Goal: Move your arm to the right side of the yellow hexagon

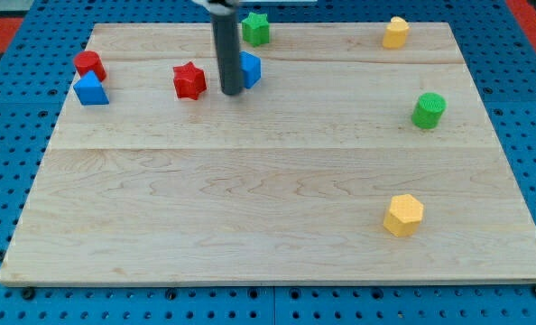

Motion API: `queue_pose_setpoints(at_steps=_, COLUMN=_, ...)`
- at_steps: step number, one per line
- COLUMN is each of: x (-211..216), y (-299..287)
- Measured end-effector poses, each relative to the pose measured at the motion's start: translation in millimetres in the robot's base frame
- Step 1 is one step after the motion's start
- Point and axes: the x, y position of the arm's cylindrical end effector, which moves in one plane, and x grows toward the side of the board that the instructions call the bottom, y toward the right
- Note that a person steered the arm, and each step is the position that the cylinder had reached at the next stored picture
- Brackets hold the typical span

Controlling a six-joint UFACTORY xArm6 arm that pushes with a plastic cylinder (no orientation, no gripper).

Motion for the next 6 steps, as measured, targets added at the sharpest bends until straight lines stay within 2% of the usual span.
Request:
queue_pose_setpoints(at_steps=1, x=13.8, y=68.8)
queue_pose_setpoints(at_steps=2, x=83.3, y=163.0)
queue_pose_setpoints(at_steps=3, x=153.9, y=182.4)
queue_pose_setpoints(at_steps=4, x=141.2, y=229.9)
queue_pose_setpoints(at_steps=5, x=210.4, y=237.9)
queue_pose_setpoints(at_steps=6, x=203.7, y=165.5)
